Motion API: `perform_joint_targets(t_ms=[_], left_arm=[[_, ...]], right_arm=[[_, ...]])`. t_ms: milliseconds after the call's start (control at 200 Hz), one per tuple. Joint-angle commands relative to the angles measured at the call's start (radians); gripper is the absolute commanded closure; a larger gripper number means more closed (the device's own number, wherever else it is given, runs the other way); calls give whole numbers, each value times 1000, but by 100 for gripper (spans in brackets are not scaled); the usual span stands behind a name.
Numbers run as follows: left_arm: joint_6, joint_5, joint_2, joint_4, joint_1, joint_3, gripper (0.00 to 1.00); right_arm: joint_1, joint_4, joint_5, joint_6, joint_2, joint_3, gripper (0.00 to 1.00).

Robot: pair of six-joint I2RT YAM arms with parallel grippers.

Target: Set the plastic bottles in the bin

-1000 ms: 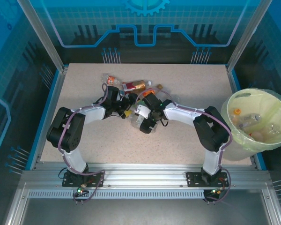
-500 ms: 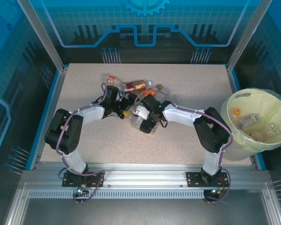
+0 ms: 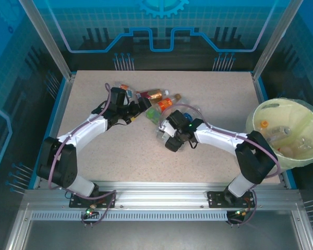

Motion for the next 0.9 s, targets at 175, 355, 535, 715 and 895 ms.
perform_joint_targets(t_ms=[175, 355, 535, 715, 895], left_arm=[[68, -101, -77, -95, 3, 19, 1], [61, -149, -102, -102, 3, 8, 1], [53, -169, -109, -92, 3, 3, 1], [52, -175, -105, -88, 3, 2, 1], [46, -167, -92, -78, 3, 2, 1]], right_arm=[[5, 6, 91, 71, -233, -57, 44], [-5, 0, 142, 87, -375, -57, 46], [-38, -53, 178, 160, -508, -3, 47], [-44, -157, 272, 213, -613, 116, 47], [-58, -221, 346, 261, -701, 217, 49]])
